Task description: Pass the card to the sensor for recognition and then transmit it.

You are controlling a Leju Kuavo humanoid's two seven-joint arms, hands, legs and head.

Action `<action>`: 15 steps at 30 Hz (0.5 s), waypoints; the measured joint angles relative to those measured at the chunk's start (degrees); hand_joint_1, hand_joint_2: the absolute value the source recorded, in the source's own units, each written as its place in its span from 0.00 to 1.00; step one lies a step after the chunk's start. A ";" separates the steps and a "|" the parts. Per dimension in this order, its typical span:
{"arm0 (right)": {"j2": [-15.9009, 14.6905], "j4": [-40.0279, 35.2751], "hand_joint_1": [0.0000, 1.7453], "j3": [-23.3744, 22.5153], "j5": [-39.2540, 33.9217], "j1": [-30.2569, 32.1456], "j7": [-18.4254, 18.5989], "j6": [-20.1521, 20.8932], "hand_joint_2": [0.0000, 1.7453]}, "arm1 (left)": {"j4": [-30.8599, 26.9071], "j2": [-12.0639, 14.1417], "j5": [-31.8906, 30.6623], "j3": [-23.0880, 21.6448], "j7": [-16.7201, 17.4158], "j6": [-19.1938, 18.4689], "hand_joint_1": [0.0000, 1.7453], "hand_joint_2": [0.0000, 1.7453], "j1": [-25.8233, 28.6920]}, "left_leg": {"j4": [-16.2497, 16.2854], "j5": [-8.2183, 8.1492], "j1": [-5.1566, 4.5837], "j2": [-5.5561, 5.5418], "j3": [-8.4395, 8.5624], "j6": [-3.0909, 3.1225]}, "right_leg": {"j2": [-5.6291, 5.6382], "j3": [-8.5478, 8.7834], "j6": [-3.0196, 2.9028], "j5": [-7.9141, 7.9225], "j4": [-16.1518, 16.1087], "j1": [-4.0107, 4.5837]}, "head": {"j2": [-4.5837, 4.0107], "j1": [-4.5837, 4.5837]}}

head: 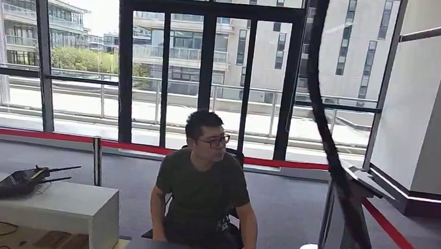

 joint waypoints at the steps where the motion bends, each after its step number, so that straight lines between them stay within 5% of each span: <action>1: 0.00 0.45 1.00 0.02 0.06 0.02 0.02 0.00 1.00 | 0.02 0.00 0.00 0.00 0.11 0.00 0.00 0.00 0.00 | 0.00 0.00 0.00 0.00 -0.01 0.00 | 0.00 -0.01 0.00 0.00 0.00 0.00 | 0.00 0.00; 15: 0.09 5.49 1.00 0.46 -0.42 1.11 0.20 0.70 1.00 | 0.00 0.02 0.96 0.00 0.33 1.20 0.00 0.00 0.00 | 0.00 0.00 0.00 0.00 -0.01 0.00 | 0.00 -0.02 0.00 0.00 0.00 0.00 | 0.00 0.00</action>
